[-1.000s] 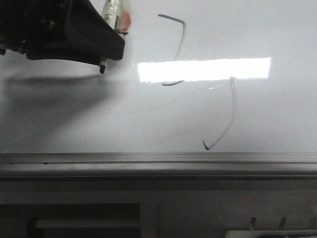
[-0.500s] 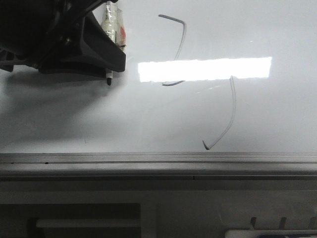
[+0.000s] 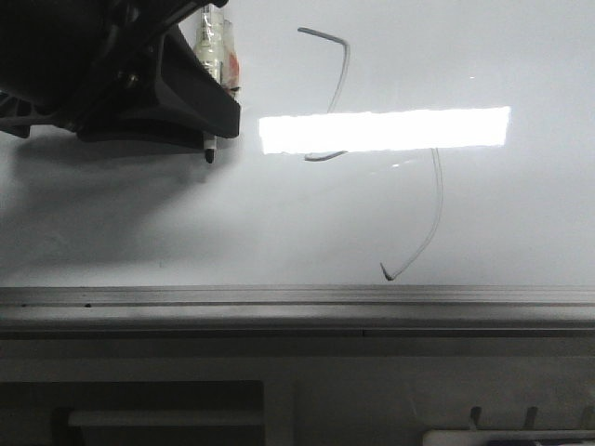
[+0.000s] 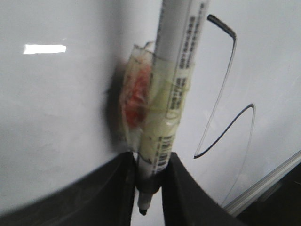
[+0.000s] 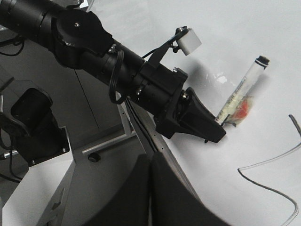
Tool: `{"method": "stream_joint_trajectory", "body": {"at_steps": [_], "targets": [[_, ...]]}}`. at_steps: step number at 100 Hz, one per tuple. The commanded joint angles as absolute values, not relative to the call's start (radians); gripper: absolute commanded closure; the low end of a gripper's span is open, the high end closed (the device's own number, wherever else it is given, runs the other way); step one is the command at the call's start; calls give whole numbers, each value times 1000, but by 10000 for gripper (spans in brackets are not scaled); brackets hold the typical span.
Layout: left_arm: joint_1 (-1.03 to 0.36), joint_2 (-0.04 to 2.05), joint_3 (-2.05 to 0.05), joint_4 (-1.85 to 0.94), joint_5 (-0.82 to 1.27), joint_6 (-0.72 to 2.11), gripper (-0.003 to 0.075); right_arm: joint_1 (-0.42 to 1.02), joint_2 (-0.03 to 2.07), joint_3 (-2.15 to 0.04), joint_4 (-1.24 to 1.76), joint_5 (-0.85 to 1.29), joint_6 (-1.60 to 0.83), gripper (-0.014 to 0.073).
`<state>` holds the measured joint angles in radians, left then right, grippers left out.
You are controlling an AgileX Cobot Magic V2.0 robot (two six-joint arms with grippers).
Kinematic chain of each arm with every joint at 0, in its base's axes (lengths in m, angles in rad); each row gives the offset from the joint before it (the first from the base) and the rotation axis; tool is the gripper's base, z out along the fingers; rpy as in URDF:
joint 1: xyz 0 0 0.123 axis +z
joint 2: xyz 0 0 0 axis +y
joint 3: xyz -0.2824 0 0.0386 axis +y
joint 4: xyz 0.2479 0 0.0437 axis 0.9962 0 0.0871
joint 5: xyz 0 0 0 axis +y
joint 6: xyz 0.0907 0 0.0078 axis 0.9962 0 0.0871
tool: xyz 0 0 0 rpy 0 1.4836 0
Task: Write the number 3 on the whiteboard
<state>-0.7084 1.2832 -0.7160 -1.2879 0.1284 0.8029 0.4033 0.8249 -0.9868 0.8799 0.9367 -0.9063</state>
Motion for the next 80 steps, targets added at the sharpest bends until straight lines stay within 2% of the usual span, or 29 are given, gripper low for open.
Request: {"method": "stream_joint_trajectory", "body": {"at_steps": [1,22,49,68,80], "targets": [[-708,1283,-736,-1299,72,794,684,400,819,-1009,931,908,-911,656],[-708,1283,-736,-1299,69,794,442,400,819,-1009,931,916,-911,656],[-708,1283,-736,-1299,49,794,397,400,819,-1009,931,916,-911,656],[-708,1283,-736,-1299,41,794,184,400,819,-1009,931,916,-911,656],[-708,1272,-736,-1299,41,794,147,400,819,-1009,931,913,-911,656]]}}
